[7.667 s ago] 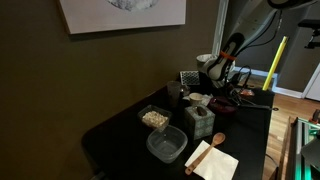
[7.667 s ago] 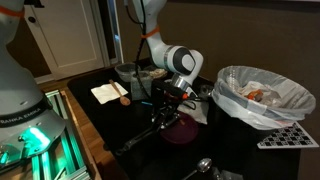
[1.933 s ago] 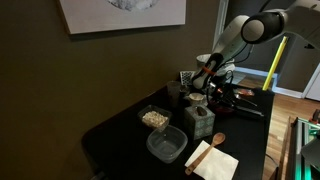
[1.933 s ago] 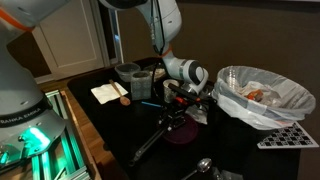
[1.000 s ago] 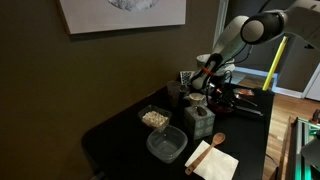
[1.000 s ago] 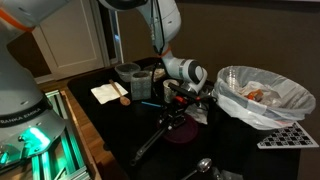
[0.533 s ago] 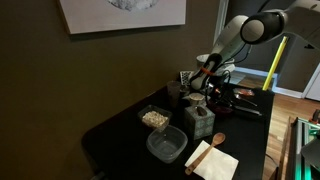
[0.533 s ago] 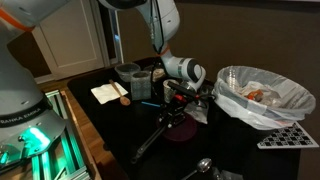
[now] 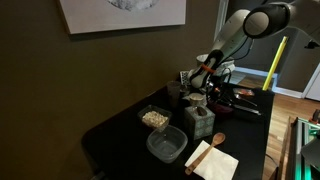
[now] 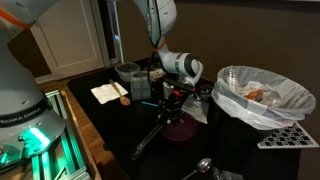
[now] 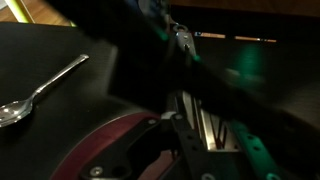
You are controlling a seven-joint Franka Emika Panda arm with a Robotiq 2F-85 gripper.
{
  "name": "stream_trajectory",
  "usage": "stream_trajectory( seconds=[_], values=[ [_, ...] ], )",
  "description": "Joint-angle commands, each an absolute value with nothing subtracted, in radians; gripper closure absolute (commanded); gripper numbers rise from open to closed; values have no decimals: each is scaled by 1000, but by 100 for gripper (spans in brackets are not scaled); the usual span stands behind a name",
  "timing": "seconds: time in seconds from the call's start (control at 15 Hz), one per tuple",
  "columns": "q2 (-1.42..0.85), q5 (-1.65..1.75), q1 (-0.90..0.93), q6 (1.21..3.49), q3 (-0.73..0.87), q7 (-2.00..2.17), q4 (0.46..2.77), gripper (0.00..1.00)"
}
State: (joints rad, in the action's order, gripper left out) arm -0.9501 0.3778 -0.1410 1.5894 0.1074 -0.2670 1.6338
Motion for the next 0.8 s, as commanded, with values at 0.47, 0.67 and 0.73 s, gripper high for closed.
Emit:
stream_trajectory(
  seconds=[0.47,0.67,0.73],
  values=[
    [-700,389,-121,1816,122,-85,1959,93],
    [-613,366,-127,1894,127,-28,2041,93],
    [-582,357,-128,1922,130,-6,2067,93]
  ],
)
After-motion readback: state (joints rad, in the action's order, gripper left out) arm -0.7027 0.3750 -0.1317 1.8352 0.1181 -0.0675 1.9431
